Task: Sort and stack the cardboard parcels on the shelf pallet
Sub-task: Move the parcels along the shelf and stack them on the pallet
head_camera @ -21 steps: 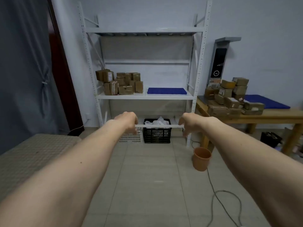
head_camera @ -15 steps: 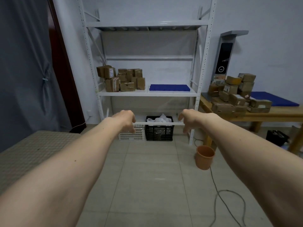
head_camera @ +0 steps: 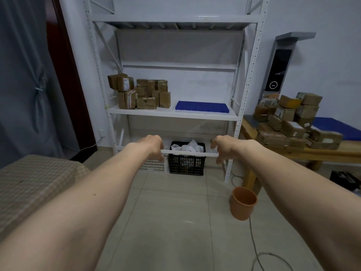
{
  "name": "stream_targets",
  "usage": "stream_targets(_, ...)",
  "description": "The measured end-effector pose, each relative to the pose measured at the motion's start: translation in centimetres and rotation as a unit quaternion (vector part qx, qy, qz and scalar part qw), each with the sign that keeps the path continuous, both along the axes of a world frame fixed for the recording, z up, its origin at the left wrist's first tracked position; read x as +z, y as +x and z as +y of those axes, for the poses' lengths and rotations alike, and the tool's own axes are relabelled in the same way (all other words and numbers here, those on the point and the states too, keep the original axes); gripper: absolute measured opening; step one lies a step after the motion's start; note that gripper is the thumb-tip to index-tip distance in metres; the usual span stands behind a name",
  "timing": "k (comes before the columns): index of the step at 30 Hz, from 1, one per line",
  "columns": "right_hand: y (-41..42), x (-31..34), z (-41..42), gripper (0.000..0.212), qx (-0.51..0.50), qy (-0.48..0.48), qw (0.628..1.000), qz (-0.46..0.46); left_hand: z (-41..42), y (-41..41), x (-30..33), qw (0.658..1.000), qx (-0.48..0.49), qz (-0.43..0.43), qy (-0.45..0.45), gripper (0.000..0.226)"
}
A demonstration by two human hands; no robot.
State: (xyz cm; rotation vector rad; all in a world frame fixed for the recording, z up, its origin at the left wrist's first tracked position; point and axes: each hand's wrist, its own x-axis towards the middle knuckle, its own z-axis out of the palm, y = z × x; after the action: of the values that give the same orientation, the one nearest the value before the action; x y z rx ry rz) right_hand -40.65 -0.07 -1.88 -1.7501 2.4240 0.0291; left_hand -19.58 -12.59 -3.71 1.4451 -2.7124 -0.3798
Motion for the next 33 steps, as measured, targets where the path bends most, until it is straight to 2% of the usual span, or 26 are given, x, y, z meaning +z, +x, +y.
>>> stream_targets(4,-4.3,-1.2,-3.1,0.067,0.008,0.019,1.000,-0.016,-1.9,-3.6,-1.3,0.999,0.010,-0.026,0.017,0.051)
stream_targets(7,-6.8,-2.6,-5.2,0.068,0.012,0.026,0.999,-0.019,-3.5,-5.5,-2.0,0.998,0.016,-0.055,0.012,0.055)
stream_targets(17,-14.3,-4.7,-12.9,0.071,-0.002,0.027,0.999,-0.023,-12.6,-12.9,-3.5,0.999,0.016,-0.036,0.035,0.062)
stream_targets(20,-16.0,-4.7,-16.7,0.070,-0.008,0.041,0.999,-0.013,-16.6,-14.6,-4.0,0.999,0.011,-0.030,0.034,0.070)
stream_targets(27,-19.5,-3.3,-30.9,0.061,0.006,0.036,0.999,-0.010,-30.2,-16.5,-3.7,0.999,0.034,-0.027,0.017,0.071)
stream_targets(33,-23.2,-4.7,-41.2,0.068,0.011,0.021,0.999,-0.036,-41.2,-18.9,-3.6,0.997,0.069,-0.036,-0.001,0.073)
